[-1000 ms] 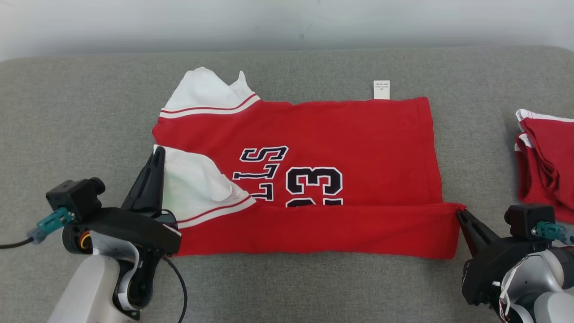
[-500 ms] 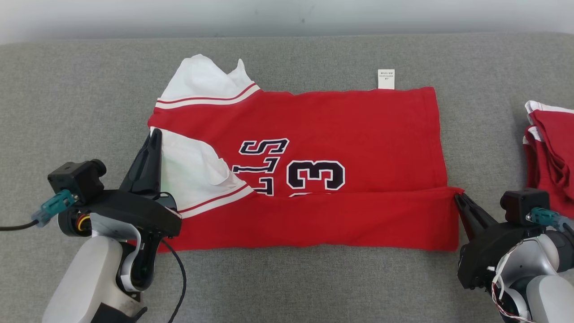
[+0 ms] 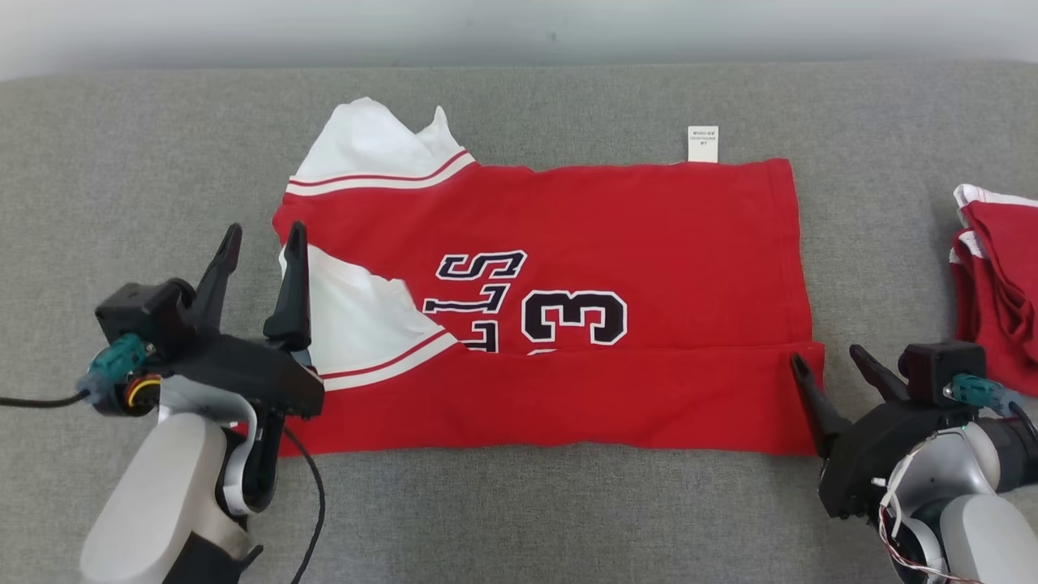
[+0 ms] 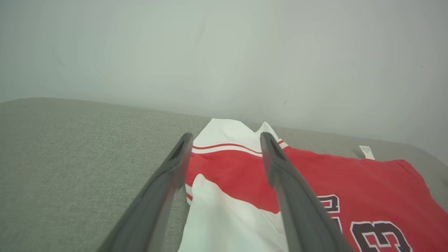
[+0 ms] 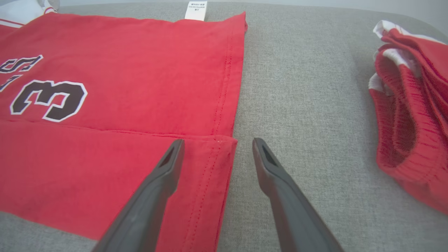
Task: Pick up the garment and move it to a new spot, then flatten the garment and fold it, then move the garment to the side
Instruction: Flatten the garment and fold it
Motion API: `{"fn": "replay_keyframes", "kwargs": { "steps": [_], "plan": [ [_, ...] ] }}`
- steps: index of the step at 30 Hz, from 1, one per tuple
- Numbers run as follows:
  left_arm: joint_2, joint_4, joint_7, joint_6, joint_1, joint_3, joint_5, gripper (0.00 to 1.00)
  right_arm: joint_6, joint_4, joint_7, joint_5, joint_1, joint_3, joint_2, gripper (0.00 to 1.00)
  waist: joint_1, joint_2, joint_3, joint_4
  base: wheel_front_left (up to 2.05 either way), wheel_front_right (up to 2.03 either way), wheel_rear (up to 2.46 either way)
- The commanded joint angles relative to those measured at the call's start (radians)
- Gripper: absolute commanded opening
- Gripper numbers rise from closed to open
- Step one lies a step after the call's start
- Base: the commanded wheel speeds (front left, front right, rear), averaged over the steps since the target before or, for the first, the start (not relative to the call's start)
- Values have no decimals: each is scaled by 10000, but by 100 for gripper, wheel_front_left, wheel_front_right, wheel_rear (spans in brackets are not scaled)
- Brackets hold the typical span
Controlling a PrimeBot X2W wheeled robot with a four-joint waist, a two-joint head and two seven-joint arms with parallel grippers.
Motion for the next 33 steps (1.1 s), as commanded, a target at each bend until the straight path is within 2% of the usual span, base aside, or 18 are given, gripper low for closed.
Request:
{"fn": "replay_keyframes", "kwargs": {
  "steps": [1, 5, 14, 17, 22, 33],
  "plan": [
    [76, 107, -145, 121, 123, -47, 232, 100, -22, 11, -18, -21, 53, -115, 78, 100, 0, -1, -97, -5, 0, 0, 0],
    [522, 281, -95, 443, 1016, -185, 561, 100, -22, -490, 426, 90, 796, -670, 186, 100, 0, -1, -398, -58, 0, 0, 0],
    [1191, -833, 975, 1194, 3043, -469, 680, 100, -20, -2124, 1351, -91, 2134, -1728, 658, 100, 0, -1, -638, -52, 0, 0, 0],
    [1248, -1048, 1340, 1440, 3391, -431, 521, 100, -20, -2362, 1479, -124, 2332, -1758, 825, 100, 0, -1, -673, -70, 0, 0, 0],
    [1308, -1087, 1684, 1472, 3590, -418, 300, 100, -20, -2506, 1692, -85, 2355, -1596, 932, 100, 0, -1, -673, -96, 0, 0, 0],
    [888, 43, 2154, 1709, 2990, -403, -20, 100, -20, -2170, 1783, -26, 2136, -1050, 1074, 100, 0, -1, -384, -170, 0, 0, 0]
  ]
}}
